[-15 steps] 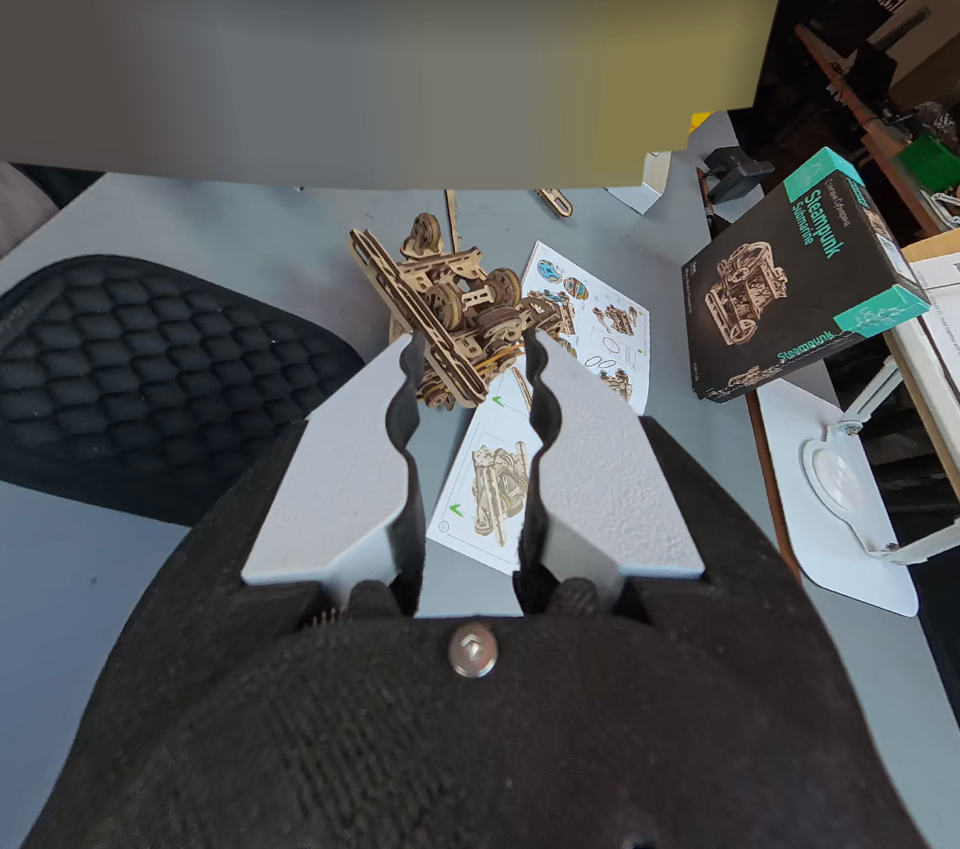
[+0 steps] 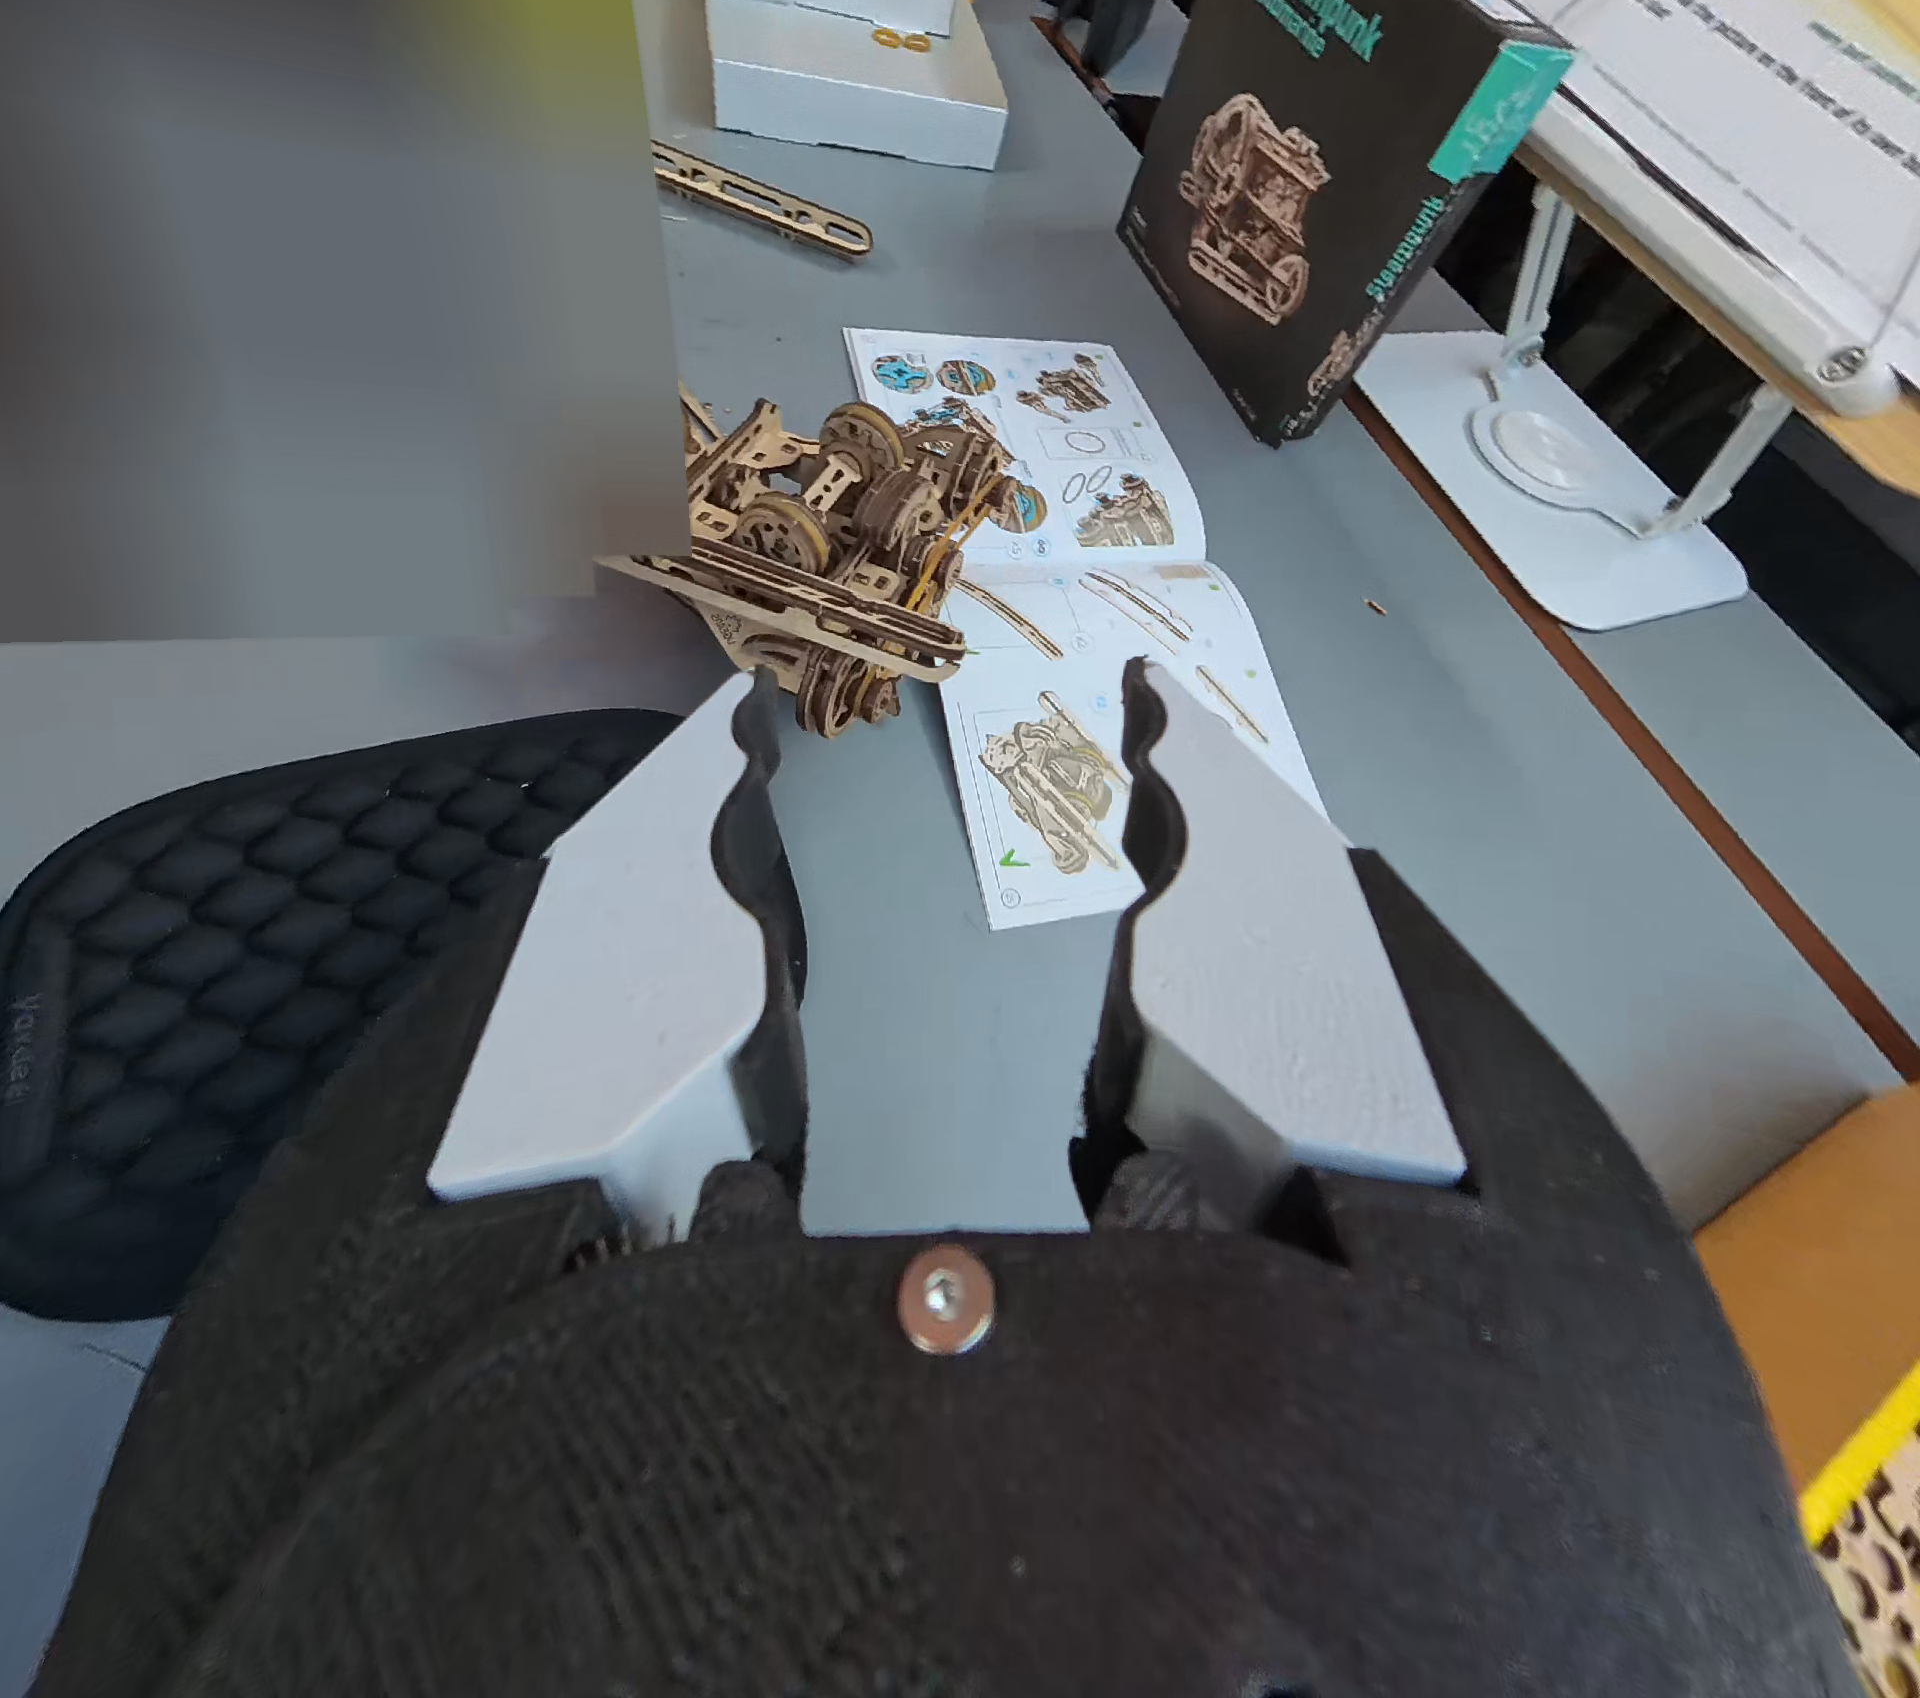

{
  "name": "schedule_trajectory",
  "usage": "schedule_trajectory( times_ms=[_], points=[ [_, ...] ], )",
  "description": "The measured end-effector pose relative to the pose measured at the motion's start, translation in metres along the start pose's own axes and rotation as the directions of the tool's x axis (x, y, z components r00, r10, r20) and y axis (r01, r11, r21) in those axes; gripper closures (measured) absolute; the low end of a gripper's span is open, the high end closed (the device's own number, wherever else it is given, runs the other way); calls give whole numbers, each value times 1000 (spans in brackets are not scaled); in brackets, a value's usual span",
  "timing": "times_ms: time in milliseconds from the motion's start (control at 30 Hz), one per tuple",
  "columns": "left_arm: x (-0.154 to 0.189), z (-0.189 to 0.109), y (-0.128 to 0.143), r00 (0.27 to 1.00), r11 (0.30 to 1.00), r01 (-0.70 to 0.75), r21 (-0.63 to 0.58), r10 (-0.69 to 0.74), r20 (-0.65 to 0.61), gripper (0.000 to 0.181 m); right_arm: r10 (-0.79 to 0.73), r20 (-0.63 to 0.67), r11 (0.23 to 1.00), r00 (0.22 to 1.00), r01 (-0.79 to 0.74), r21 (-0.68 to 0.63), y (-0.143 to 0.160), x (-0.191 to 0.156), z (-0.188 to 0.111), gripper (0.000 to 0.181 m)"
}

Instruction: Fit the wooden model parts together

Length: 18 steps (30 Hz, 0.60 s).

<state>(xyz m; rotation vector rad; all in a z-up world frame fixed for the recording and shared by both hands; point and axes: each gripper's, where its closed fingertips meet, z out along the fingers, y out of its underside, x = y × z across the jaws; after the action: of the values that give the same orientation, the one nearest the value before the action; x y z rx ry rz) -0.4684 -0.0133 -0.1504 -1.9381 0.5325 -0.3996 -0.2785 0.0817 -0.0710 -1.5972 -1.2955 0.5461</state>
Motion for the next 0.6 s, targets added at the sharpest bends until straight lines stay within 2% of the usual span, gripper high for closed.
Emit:
schedule_trajectory(
  times_ms=[100,200,367,500,600],
  points=[
    [5,-1,3,999,1000,1,-13,-2,-36,86,107,-128,994,986,-110,-16,8,5,-11,111],
    [2,-1,5,1000,1000,-16,-26,16,-3,80,167,-263,983,950,-179,-24,19,4,-21,105],
    [11,1,13,1000,997,-25,-77,24,-12,63,285,-375,951,882,-309,-4,39,-19,-30,92],
    [17,0,18,1000,994,-30,-104,30,-7,52,368,-466,917,804,-397,39,64,-32,-42,76],
    [21,3,18,999,993,-36,-112,38,15,49,462,-524,867,716,-488,97,85,-31,-56,60]
  ],
)
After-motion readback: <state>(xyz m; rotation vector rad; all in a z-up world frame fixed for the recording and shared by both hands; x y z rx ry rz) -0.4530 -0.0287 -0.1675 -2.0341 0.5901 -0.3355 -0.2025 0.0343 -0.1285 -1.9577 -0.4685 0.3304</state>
